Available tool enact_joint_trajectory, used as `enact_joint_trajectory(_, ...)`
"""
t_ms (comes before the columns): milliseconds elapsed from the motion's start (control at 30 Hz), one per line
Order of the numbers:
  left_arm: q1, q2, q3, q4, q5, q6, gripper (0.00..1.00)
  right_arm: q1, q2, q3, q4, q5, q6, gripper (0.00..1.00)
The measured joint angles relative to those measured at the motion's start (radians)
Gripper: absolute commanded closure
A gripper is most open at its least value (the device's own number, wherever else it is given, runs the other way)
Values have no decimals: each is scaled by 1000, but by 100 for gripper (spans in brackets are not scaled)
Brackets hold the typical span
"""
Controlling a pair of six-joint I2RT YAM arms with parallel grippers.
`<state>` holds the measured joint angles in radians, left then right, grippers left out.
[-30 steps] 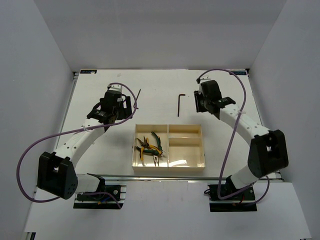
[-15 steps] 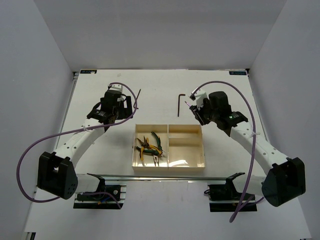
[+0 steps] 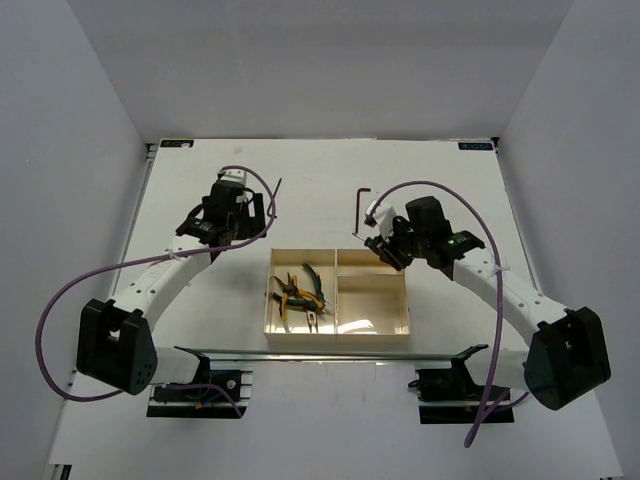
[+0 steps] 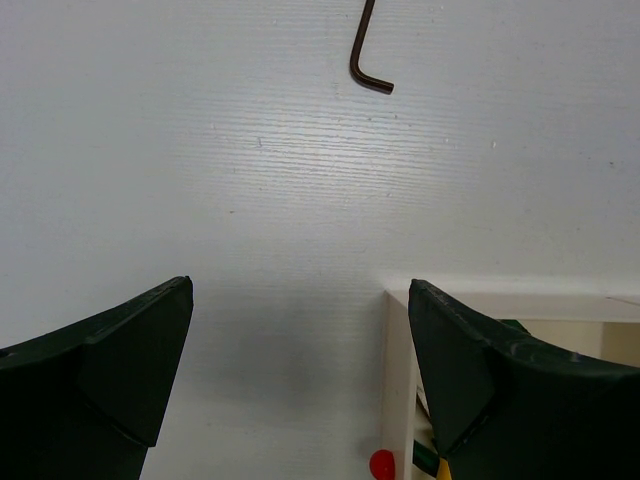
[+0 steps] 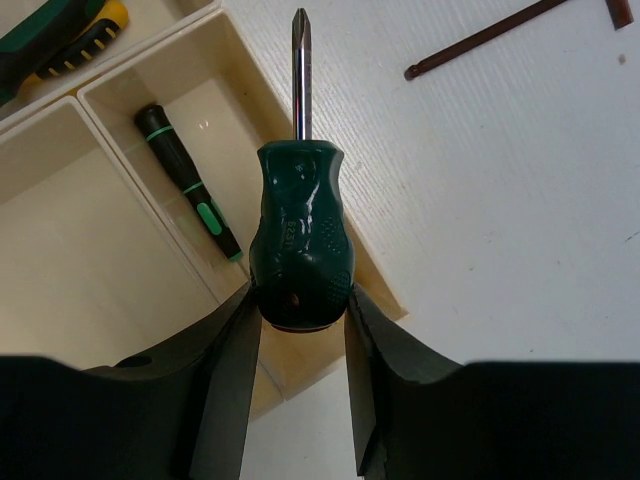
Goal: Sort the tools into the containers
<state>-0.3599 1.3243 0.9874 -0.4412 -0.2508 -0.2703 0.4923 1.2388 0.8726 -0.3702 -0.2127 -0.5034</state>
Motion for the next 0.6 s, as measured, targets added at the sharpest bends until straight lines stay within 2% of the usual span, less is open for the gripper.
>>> enact_joint_trajectory(600, 0, 23, 0, -1, 5, 0, 2, 35, 34, -45, -3, 6, -28, 91)
